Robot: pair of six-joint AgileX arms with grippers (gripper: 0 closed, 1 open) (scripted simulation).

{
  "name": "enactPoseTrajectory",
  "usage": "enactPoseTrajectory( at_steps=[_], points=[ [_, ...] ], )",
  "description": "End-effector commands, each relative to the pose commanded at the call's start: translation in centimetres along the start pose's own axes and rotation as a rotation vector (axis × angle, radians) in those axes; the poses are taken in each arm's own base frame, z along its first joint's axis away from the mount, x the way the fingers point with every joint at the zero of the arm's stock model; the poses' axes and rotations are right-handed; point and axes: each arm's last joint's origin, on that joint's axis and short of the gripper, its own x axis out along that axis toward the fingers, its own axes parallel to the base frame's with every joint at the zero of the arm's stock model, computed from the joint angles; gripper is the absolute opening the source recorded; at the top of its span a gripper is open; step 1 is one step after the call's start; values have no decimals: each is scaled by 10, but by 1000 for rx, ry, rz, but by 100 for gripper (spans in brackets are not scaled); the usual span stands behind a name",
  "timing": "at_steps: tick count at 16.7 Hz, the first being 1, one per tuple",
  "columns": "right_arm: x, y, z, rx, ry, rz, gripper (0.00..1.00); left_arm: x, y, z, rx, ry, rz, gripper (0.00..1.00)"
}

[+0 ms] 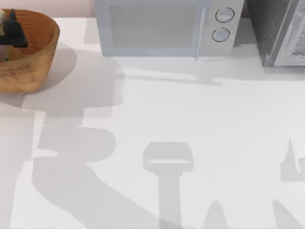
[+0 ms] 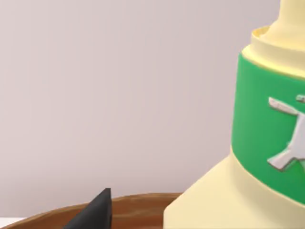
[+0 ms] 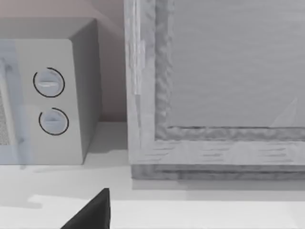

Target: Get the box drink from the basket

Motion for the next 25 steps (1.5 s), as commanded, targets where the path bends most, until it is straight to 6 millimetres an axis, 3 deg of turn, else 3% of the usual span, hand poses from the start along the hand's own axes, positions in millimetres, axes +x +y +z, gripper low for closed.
enactPoseTrajectory(
  at_steps=[3, 16, 24, 25],
  points=[
    [0, 0, 0, 0, 0, 0, 100, 0, 0, 0, 0, 0, 0, 100],
    [0, 0, 0, 0, 0, 0, 100, 0, 0, 0, 0, 0, 0, 2],
    [0, 0, 0, 0, 0, 0, 100, 0, 0, 0, 0, 0, 0, 0],
    [0, 0, 0, 0, 0, 0, 100, -1, 2, 9, 7, -21, 6, 0]
  ],
)
